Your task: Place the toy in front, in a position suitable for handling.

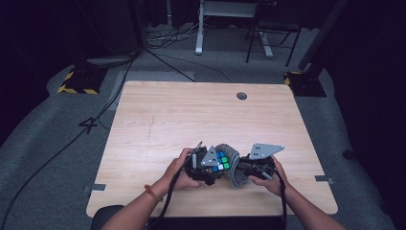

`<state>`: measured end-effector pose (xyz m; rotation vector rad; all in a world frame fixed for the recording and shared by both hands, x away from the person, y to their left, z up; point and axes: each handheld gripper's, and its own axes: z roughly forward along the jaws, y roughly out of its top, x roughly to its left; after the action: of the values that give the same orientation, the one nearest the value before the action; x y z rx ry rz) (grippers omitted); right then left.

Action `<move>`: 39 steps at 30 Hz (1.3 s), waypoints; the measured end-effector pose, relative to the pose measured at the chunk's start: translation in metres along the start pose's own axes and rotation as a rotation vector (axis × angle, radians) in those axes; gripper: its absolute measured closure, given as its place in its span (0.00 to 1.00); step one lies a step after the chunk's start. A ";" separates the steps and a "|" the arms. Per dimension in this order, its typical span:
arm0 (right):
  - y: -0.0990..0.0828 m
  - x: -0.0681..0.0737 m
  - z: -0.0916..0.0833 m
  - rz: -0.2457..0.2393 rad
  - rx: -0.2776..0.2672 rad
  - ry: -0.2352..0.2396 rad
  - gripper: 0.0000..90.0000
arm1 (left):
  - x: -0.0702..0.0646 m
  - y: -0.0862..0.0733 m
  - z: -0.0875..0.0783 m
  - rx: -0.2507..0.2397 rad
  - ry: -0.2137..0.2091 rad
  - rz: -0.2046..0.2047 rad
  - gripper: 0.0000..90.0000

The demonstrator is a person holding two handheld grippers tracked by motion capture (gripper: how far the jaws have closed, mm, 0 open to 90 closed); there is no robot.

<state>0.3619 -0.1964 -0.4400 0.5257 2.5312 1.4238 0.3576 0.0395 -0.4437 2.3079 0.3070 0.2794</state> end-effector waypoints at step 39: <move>-0.002 -0.001 0.000 -0.020 0.024 0.009 0.90 | -0.002 0.001 0.005 0.089 -0.003 0.031 0.36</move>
<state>0.3621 -0.1976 -0.4414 0.4979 2.5562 1.3936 0.3574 0.0348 -0.4469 2.4018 0.2871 0.2827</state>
